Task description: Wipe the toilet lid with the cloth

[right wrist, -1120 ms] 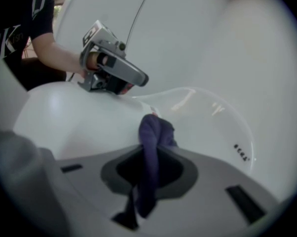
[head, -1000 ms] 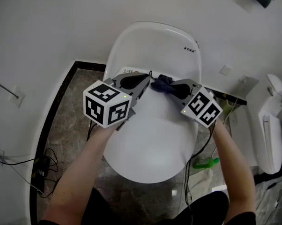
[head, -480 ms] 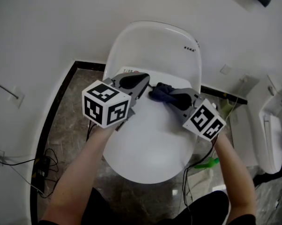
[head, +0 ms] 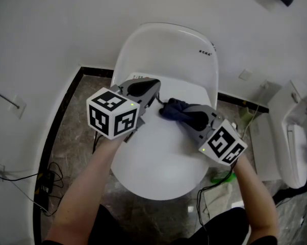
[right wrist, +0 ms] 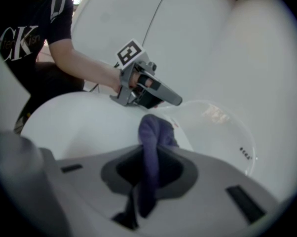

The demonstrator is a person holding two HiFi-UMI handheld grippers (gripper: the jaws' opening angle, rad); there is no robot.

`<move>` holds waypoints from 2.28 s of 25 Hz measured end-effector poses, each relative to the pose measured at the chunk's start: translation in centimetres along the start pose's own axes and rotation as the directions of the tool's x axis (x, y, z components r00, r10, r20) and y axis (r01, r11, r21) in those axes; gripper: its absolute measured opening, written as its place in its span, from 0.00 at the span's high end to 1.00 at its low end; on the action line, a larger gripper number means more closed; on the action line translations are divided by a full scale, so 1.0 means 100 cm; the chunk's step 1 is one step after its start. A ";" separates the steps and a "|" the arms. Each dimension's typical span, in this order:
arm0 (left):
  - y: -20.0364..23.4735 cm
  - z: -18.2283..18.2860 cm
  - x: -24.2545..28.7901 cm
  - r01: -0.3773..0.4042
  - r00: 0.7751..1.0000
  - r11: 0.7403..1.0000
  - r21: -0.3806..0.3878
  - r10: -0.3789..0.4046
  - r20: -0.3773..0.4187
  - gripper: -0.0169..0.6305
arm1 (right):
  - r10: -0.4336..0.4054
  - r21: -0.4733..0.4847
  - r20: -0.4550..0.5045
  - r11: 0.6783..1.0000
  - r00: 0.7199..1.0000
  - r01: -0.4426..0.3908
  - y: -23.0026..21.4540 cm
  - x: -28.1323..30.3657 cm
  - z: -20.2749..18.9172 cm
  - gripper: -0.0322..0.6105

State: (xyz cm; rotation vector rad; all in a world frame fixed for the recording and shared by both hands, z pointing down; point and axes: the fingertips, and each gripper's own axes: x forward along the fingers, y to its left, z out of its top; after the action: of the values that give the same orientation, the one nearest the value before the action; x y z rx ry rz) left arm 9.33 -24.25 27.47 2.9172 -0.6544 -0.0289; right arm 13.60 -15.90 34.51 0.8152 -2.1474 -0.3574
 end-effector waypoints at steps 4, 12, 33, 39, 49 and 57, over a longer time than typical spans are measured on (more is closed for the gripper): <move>0.000 0.000 0.000 -0.001 1.000 1.000 -0.001 0.001 -0.001 0.95 | 0.003 -0.003 0.005 1.000 1.000 -0.003 0.009 -0.005 0.004 0.84; 0.001 0.000 0.002 0.001 1.000 1.000 -0.003 -0.001 -0.005 0.95 | 0.014 0.001 0.021 1.000 1.000 -0.014 0.028 -0.017 0.009 0.84; 0.001 0.000 0.001 0.002 1.000 1.000 -0.007 -0.002 -0.008 0.95 | 0.029 0.030 0.058 0.999 0.998 -0.031 0.076 -0.042 0.018 0.84; 0.002 0.000 0.001 -0.002 1.000 1.000 -0.009 0.001 -0.007 0.95 | 0.042 0.041 0.069 0.998 0.997 -0.045 0.095 -0.050 0.020 0.84; 0.005 0.000 -0.001 -0.003 1.000 1.000 -0.011 0.003 -0.001 0.95 | 0.051 0.085 0.088 0.995 0.995 -0.059 0.127 -0.063 0.025 0.84; 0.010 0.001 -0.005 -0.018 1.000 1.000 -0.024 0.018 0.010 0.95 | 0.077 0.120 0.110 0.989 0.991 -0.090 0.151 -0.074 0.028 0.84</move>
State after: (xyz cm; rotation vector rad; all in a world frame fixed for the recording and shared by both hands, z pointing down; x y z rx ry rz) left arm 8.48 -24.92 27.51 2.8902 -0.6768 -0.0492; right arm 8.50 0.29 35.87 0.7883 -2.3136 -0.2298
